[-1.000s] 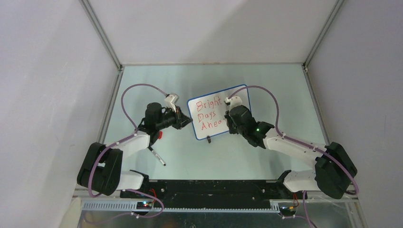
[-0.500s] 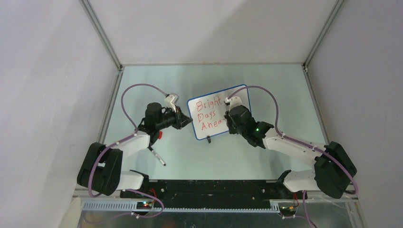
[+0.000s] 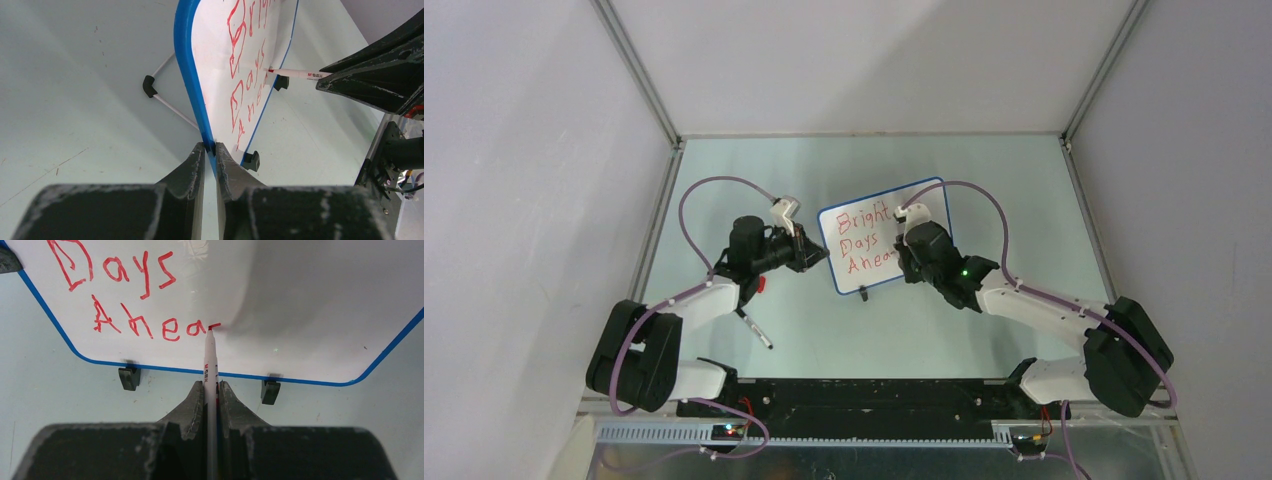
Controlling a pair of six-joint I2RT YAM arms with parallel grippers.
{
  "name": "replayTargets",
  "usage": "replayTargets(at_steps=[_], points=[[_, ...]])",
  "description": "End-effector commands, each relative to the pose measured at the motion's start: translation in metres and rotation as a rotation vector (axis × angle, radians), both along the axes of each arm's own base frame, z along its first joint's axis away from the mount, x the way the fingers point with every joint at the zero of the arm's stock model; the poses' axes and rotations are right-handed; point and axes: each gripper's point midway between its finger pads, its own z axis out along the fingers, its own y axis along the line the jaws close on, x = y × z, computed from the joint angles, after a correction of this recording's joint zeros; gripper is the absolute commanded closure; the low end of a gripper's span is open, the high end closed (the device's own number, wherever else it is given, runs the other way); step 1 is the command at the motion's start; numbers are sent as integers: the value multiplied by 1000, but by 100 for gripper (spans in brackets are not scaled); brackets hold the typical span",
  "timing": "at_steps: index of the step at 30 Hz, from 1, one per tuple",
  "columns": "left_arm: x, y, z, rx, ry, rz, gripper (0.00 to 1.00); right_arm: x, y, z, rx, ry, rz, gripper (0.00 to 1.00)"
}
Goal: Write a sentence on the whiteboard
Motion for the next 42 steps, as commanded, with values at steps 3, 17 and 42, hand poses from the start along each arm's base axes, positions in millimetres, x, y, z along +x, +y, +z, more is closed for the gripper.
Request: replayTargets(at_steps=[3,17,42], points=[[8,-6,30,-15,-110,-25,85,1,6,-1,6,1,24,100],[8,-6,30,-14,-109,-23,85,-2,-7,-6,-44,13,-13,100],[8,-7,29,-16,-107,-27,85,16,0,15,2,-26,-31,100]])
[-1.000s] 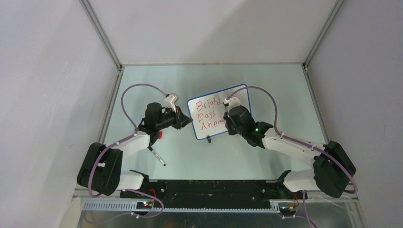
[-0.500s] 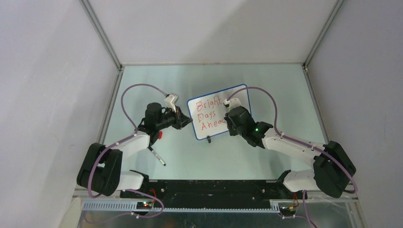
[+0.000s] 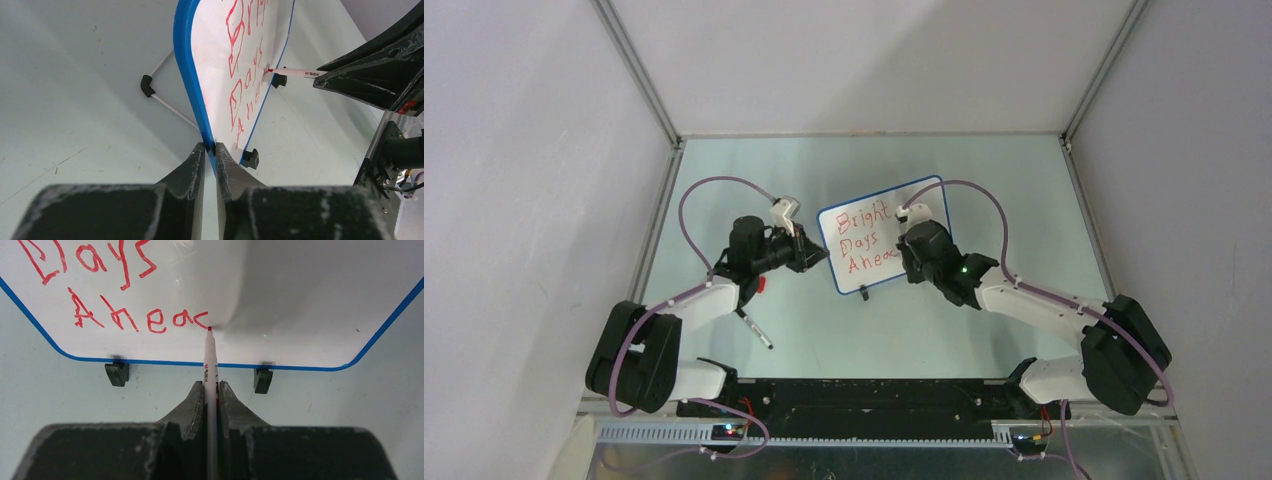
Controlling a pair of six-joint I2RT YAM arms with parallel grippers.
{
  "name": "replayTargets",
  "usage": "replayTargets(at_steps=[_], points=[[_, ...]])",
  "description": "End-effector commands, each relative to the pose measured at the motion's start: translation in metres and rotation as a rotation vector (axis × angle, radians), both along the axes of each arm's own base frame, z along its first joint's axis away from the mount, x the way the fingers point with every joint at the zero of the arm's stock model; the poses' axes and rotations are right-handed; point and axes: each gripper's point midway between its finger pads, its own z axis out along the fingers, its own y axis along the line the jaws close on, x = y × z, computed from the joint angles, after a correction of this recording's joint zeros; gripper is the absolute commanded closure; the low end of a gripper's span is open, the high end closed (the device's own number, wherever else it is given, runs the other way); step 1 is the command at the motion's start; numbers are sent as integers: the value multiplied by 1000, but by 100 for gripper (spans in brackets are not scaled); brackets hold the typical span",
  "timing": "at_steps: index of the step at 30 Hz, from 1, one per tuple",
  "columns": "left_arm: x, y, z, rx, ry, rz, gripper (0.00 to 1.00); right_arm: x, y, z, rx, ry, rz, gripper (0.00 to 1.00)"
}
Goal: Write a sentence on the whiteboard
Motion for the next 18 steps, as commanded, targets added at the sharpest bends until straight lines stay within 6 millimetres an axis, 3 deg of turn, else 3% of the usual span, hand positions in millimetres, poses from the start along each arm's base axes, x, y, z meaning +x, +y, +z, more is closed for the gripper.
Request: replayTargets(at_steps=[1,18], points=[[9,-7,29,-17,-107,-25,85,18,10,24,39,-60,-11,100],[9,-7,29,-19,-106,-28,85,30,14,43,44,-93,-19,100]])
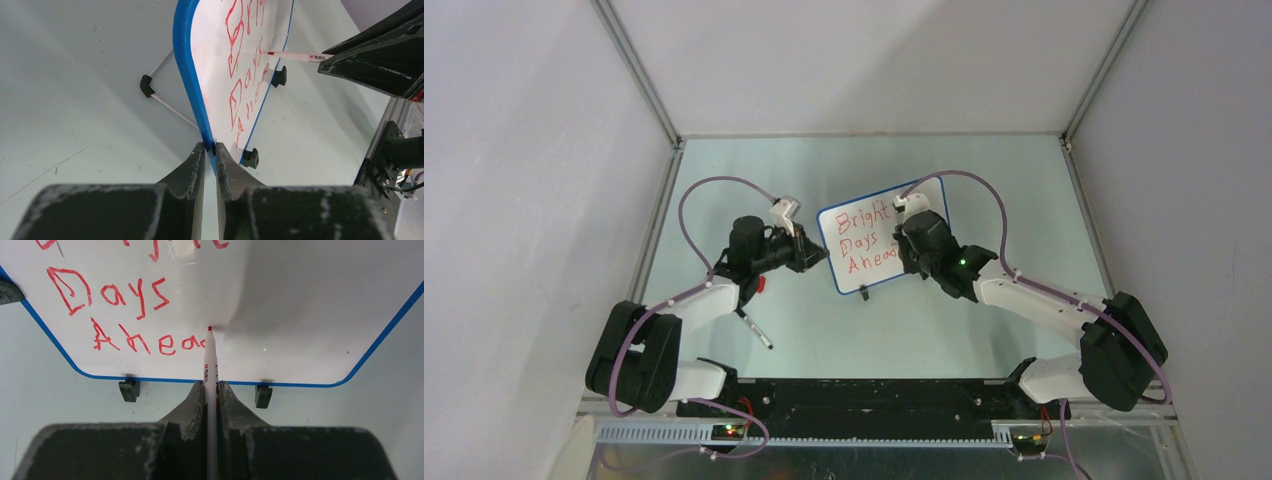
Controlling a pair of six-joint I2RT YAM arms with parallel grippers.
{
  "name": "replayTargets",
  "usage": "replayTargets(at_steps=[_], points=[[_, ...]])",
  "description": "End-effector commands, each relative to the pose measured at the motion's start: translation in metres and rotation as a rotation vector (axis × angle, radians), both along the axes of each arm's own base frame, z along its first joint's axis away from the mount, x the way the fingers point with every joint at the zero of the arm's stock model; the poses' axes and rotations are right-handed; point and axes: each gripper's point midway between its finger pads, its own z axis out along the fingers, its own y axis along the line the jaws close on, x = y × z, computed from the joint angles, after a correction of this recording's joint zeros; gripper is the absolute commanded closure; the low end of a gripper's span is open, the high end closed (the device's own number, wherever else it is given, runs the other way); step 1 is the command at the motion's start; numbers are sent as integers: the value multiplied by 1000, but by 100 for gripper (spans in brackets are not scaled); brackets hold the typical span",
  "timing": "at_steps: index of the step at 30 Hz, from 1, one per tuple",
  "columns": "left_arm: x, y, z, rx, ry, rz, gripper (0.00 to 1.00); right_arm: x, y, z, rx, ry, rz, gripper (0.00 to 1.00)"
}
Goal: Write a sentence on the whiteboard
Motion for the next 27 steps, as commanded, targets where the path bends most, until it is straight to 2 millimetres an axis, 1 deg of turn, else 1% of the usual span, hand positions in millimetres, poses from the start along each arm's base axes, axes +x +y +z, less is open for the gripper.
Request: replayTargets(at_steps=[1,6,13,27], points=[[9,-7,29,-19,-107,-27,85,16,5,25,26,-64,-16,100],[9,-7,30,-19,-110,-27,85,17,4,25,23,-64,-19,100],[9,-7,30,-17,-110,-26,85,12,1,14,9,-29,-23,100],[8,-7,29,-16,-110,-26,85,5,-1,4,10,-11,-18,100]])
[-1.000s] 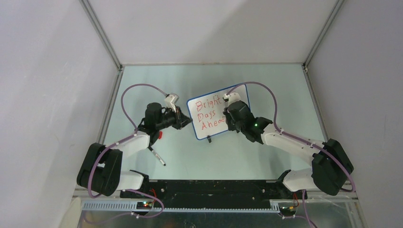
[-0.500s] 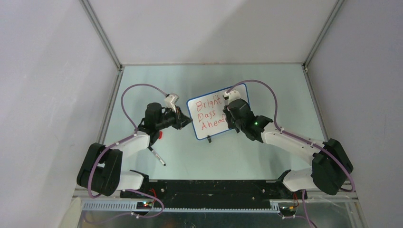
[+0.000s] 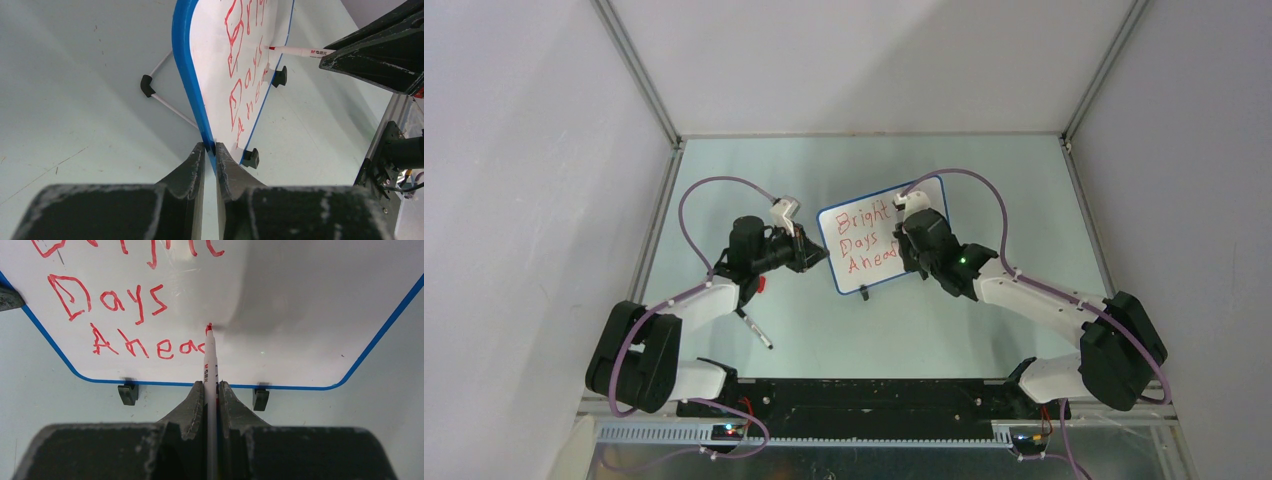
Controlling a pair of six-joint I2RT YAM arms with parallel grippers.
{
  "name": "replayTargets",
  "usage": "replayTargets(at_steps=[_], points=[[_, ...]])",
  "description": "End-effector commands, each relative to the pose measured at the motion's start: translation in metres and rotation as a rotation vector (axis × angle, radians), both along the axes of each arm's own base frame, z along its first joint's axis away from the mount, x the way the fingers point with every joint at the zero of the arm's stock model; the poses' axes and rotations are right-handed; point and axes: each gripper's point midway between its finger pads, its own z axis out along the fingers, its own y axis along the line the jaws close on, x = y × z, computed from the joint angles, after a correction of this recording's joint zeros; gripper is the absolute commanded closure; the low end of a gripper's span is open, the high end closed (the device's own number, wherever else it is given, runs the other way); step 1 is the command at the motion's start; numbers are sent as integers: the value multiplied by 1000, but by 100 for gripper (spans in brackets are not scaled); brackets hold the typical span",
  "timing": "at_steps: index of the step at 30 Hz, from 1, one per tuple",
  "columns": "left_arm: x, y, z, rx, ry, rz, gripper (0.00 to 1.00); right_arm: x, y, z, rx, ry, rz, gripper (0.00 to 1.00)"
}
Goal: Write a sentence on the whiteboard
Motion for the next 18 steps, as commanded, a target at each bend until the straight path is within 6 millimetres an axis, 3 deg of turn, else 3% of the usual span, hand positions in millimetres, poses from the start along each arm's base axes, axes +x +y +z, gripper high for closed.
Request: replayTargets(at_steps=[1,5,12,18], points=[[8,-7,30,-16,-110,-26,85,-1,-1,-2,9,-1,-10,100],[9,-7,30,-16,-111,-26,85,-1,0,3,19,-14,-6,100],[9,-6,29,-15,-110,-23,85,-3,-5,35,76,-79,-16,100],[9,-6,29,-14,-112,-24,85,-7,-12,22,63,-65,-29,100]])
